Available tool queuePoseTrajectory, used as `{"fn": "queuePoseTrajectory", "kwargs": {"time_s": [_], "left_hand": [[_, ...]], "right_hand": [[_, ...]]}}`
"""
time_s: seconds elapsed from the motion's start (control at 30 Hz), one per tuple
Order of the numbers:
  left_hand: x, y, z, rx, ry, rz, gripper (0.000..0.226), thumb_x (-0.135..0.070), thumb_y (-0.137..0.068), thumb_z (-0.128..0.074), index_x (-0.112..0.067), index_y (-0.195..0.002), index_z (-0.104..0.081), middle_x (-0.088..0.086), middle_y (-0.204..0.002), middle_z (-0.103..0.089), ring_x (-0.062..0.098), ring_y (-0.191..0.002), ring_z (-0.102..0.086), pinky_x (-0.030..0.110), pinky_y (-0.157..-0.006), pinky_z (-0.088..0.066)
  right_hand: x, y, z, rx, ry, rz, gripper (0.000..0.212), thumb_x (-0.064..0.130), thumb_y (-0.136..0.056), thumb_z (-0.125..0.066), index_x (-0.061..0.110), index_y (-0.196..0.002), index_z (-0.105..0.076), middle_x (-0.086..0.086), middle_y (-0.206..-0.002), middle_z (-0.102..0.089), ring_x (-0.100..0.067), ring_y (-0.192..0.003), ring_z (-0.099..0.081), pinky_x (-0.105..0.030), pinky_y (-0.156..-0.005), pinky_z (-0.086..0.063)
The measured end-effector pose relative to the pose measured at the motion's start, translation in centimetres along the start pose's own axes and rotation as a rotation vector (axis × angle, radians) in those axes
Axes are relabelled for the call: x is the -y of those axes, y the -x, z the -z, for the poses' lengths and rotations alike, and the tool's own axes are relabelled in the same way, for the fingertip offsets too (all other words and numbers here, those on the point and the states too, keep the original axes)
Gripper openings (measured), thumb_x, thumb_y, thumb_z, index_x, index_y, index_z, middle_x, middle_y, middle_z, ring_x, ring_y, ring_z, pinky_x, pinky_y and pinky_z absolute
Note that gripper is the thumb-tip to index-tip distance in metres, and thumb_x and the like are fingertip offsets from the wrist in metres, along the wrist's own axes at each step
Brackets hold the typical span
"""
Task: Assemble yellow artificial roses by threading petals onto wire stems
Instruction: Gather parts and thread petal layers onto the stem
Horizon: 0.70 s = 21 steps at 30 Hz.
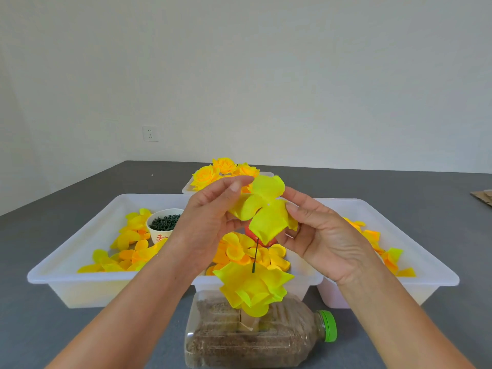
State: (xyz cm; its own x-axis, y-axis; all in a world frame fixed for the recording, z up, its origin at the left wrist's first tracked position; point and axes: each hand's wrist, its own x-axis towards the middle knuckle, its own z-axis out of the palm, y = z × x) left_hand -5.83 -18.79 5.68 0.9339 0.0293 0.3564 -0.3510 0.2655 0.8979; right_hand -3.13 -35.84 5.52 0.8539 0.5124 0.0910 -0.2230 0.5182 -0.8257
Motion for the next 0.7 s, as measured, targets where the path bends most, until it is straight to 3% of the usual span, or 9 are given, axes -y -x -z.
{"fn": "queuePoseTrajectory", "kwargs": {"time_s": [0.1,0.17,0.23,0.3,0.37,0.47,0.57,0.63,0.7], "left_hand": [[-0.2,0.3,0.2,0.035,0.019,-0.012,0.032,-0.025,-0.083,-0.053,-0.018,-0.112,-0.063,0.009,-0.088,-0.071,0.023,-0.075,-0.068,0.037,-0.069,-0.055],[-0.3,0.6,0.5,0.086,-0.008,-0.053,0.044,-0.007,-0.071,-0.058,-0.019,-0.113,-0.063,0.006,-0.082,-0.07,0.023,-0.072,-0.067,0.033,-0.067,-0.055],[-0.3,0.8,0.7,0.136,-0.152,-0.126,0.056,0.008,-0.067,-0.05,-0.02,-0.114,-0.062,0.003,-0.086,-0.068,0.023,-0.075,-0.065,0.033,-0.069,-0.054],[0.0,0.8,0.4,0.112,-0.37,-0.216,0.058,0.019,-0.073,-0.056,-0.025,-0.109,-0.063,0.005,-0.091,-0.066,0.022,-0.076,-0.063,0.034,-0.072,-0.053],[0.0,0.6,-0.3,0.044,-0.507,-0.289,0.043,0.009,-0.076,-0.067,-0.029,-0.097,-0.067,0.013,-0.094,-0.066,0.02,-0.077,-0.061,0.028,-0.073,-0.053],[-0.2,0.2,-0.8,-0.057,-0.501,-0.322,0.011,-0.011,-0.075,-0.069,-0.019,-0.082,-0.07,0.006,-0.092,-0.063,0.007,-0.082,-0.058,0.01,-0.071,-0.045],[-0.3,-0.4,-0.5,-0.144,-0.455,-0.221,0.013,-0.008,-0.08,-0.068,0.004,-0.083,-0.068,0.017,-0.086,-0.06,0.019,-0.082,-0.053,0.025,-0.077,-0.042],[-0.7,-0.4,-0.7,-0.142,-0.335,-0.082,0.016,-0.011,-0.081,-0.066,0.004,-0.076,-0.062,0.017,-0.078,-0.053,0.022,-0.074,-0.049,0.032,-0.073,-0.042],[-1.0,-0.6,-0.9,-0.149,-0.161,0.085,0.013,-0.012,-0.081,-0.064,-0.005,-0.071,-0.059,0.012,-0.071,-0.057,0.018,-0.063,-0.057,0.026,-0.065,-0.05]], "right_hand": [[0.1,-0.1,-0.1,-0.093,-0.1,-0.001,0.04,0.006,-0.066,-0.06,0.008,-0.105,-0.063,-0.008,-0.08,-0.072,-0.017,-0.061,-0.067,-0.027,-0.054,-0.056],[0.2,0.0,-0.2,-0.152,-0.171,0.004,0.033,0.003,-0.064,-0.06,0.007,-0.096,-0.064,-0.007,-0.072,-0.069,-0.016,-0.055,-0.065,-0.025,-0.049,-0.053],[0.3,0.0,-0.3,-0.198,-0.224,-0.005,0.024,0.0,-0.062,-0.06,0.005,-0.086,-0.065,-0.008,-0.069,-0.067,-0.016,-0.052,-0.064,-0.024,-0.048,-0.052],[0.1,0.1,-0.5,-0.223,-0.238,-0.029,0.021,0.0,-0.061,-0.061,0.002,-0.081,-0.065,-0.009,-0.068,-0.066,-0.016,-0.049,-0.062,-0.024,-0.048,-0.052],[0.0,0.1,-0.8,-0.229,-0.233,-0.055,0.022,-0.001,-0.061,-0.061,-0.001,-0.082,-0.065,-0.011,-0.069,-0.066,-0.017,-0.048,-0.062,-0.024,-0.048,-0.052],[0.1,0.2,-1.2,-0.205,-0.232,-0.069,0.023,0.002,-0.06,-0.063,-0.004,-0.082,-0.066,-0.014,-0.067,-0.066,-0.018,-0.052,-0.064,-0.025,-0.05,-0.053],[0.4,0.4,-1.4,-0.15,-0.216,-0.06,0.025,0.01,-0.065,-0.063,-0.004,-0.085,-0.067,-0.015,-0.069,-0.067,-0.018,-0.058,-0.066,-0.025,-0.053,-0.055],[0.8,0.4,-1.5,-0.122,-0.207,-0.054,0.025,0.016,-0.068,-0.063,-0.003,-0.081,-0.071,-0.015,-0.076,-0.068,-0.018,-0.061,-0.067,-0.026,-0.055,-0.055],[1.0,0.6,-1.6,-0.121,-0.141,-0.02,0.024,0.021,-0.068,-0.061,0.002,-0.078,-0.072,-0.012,-0.075,-0.067,-0.018,-0.06,-0.066,-0.026,-0.053,-0.054]]}}
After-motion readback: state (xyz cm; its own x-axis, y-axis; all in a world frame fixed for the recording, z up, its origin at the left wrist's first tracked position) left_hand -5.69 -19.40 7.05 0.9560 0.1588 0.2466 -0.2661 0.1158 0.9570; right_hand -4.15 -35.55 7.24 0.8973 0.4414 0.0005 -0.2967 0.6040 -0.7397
